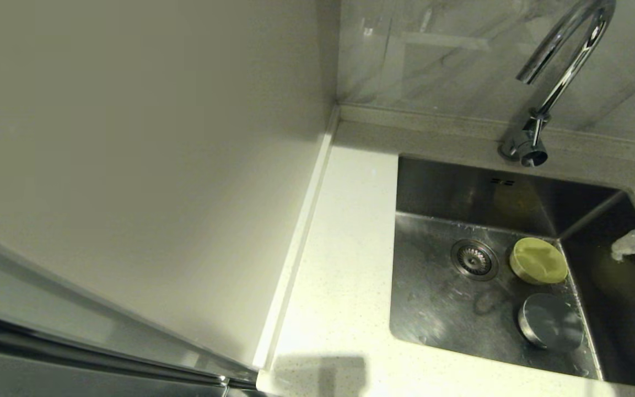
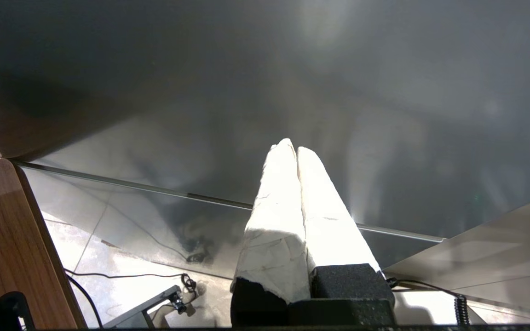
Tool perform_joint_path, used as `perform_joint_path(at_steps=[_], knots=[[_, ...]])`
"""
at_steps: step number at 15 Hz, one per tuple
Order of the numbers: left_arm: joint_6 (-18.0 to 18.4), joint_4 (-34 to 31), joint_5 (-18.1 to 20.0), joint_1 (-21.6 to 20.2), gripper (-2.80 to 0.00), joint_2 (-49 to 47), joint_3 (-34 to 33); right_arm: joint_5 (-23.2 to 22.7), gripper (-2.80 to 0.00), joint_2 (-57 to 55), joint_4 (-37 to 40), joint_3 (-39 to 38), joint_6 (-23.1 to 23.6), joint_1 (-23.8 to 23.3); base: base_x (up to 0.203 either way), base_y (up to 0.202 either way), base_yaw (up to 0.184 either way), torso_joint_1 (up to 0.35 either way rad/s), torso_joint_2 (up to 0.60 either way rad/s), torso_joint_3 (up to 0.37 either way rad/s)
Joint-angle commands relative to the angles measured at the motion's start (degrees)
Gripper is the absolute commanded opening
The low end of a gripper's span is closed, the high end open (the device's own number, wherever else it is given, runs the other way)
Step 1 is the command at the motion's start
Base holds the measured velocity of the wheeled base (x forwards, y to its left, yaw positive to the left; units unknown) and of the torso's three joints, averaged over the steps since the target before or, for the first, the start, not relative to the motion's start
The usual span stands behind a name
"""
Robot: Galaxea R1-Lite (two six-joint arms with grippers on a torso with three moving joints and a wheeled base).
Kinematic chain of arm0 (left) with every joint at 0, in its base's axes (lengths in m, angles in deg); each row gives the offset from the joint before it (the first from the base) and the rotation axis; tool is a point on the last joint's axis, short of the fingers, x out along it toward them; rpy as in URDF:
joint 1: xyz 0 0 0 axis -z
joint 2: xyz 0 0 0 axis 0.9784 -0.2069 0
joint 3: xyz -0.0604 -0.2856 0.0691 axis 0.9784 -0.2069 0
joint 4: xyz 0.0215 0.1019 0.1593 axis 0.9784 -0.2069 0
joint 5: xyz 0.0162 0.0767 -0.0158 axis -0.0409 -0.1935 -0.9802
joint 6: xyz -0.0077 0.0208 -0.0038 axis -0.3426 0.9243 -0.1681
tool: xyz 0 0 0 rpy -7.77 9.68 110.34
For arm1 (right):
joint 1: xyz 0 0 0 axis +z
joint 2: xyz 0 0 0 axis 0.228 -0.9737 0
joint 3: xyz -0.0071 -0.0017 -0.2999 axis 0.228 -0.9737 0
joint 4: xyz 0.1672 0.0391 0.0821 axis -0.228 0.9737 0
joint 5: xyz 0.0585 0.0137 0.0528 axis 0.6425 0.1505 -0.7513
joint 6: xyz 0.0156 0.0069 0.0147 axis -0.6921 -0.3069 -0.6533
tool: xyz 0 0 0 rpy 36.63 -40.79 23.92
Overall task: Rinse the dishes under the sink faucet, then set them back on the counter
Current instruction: Put a bowl into the sink
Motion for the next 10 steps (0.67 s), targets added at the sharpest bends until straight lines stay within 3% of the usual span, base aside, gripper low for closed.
perform_joint_path(at_steps=[1,3,6,10], knots=[[0.0,0.0,0.0,0.0,-2.80,0.1,-0.2,0.6,0.00,1.8,5.6,4.6,-3.2,-6.5,0.000,0.000,0.000,0.000,0.00,0.000],[0.0,0.0,0.0,0.0,-2.80,0.0,-0.2,1.0,0.00,0.0,11.0,8.7,-6.6,-12.8,0.000,0.000,0.000,0.000,0.00,0.000],[0.0,0.0,0.0,0.0,-2.80,0.0,-0.2,1.1,0.00,-1.4,13.8,10.1,-7.6,-21.4,0.000,0.000,0.000,0.000,0.00,0.000],[0.0,0.0,0.0,0.0,-2.80,0.0,-0.2,0.5,0.00,-3.8,16.0,8.7,-7.9,-26.5,0.000,0.000,0.000,0.000,0.00,0.000]])
